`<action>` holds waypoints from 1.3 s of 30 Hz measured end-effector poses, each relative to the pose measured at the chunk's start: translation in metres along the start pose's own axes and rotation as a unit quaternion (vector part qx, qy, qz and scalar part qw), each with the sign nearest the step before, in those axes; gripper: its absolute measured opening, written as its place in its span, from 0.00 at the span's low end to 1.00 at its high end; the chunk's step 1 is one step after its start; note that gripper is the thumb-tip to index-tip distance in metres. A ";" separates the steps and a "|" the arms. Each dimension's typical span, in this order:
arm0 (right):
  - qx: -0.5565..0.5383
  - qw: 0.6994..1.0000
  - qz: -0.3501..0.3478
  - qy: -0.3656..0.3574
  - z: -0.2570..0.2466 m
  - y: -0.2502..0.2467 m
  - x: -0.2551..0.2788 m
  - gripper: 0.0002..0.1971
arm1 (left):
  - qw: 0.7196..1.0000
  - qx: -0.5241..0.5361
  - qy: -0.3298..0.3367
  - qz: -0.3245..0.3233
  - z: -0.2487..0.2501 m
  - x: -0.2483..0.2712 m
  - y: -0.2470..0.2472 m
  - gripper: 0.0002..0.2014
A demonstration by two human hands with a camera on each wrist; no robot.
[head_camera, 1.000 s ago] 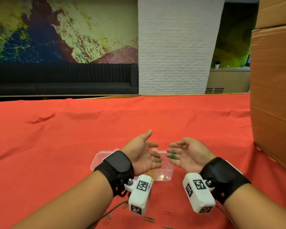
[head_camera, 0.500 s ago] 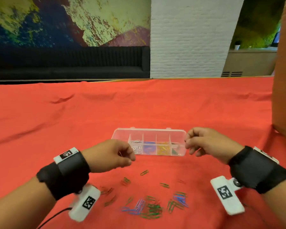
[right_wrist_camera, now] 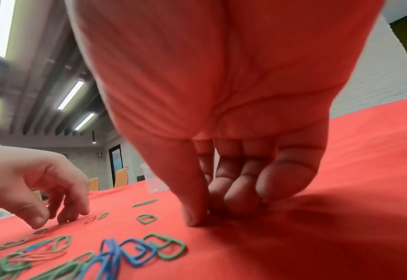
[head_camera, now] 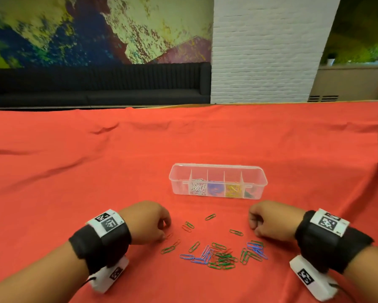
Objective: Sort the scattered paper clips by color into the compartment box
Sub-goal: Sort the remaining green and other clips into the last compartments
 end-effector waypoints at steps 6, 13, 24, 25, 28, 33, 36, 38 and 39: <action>-0.028 0.999 0.000 -0.018 0.002 -0.008 0.004 0.02 | 0.999 -0.037 0.020 0.006 0.005 -0.001 0.002 0.16; -0.315 0.945 -0.072 -0.039 -0.024 -0.014 0.007 0.11 | 0.998 -0.025 0.052 0.008 0.018 -0.014 0.004 0.03; 0.053 0.990 -0.008 -0.133 -0.067 0.020 0.039 0.11 | 0.973 0.230 -0.002 0.023 0.007 -0.011 0.004 0.12; 0.061 0.989 0.004 -0.133 -0.068 0.023 0.039 0.11 | 0.975 0.221 -0.008 0.018 0.010 -0.011 0.006 0.11; 0.068 0.991 0.028 -0.112 -0.061 0.024 0.032 0.08 | 0.999 0.040 0.007 0.002 0.018 -0.013 0.011 0.12; 0.052 0.993 0.033 -0.100 -0.052 0.020 0.029 0.08 | 0.991 -0.128 0.032 0.006 0.031 -0.019 0.014 0.12; -0.048 0.997 -0.005 -0.068 -0.045 0.008 0.027 0.05 | 0.995 -0.096 0.038 0.010 0.031 -0.017 0.012 0.11; -0.265 0.961 -0.077 -0.025 -0.038 0.004 0.029 0.08 | 0.999 0.036 0.014 0.006 0.024 -0.016 0.012 0.08; -0.379 0.917 -0.120 -0.007 -0.037 0.005 0.030 0.09 | 0.988 0.153 -0.005 0.012 0.019 -0.016 0.013 0.07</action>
Point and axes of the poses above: each hand's wrist, its own x-axis away from the middle knuckle, its own y-axis out of the palm, z = x × y, the point moved 7 cm from there along -x, towards the middle knuckle, and after that the axes turned 12 degrees about y, right-handed, at the moved point
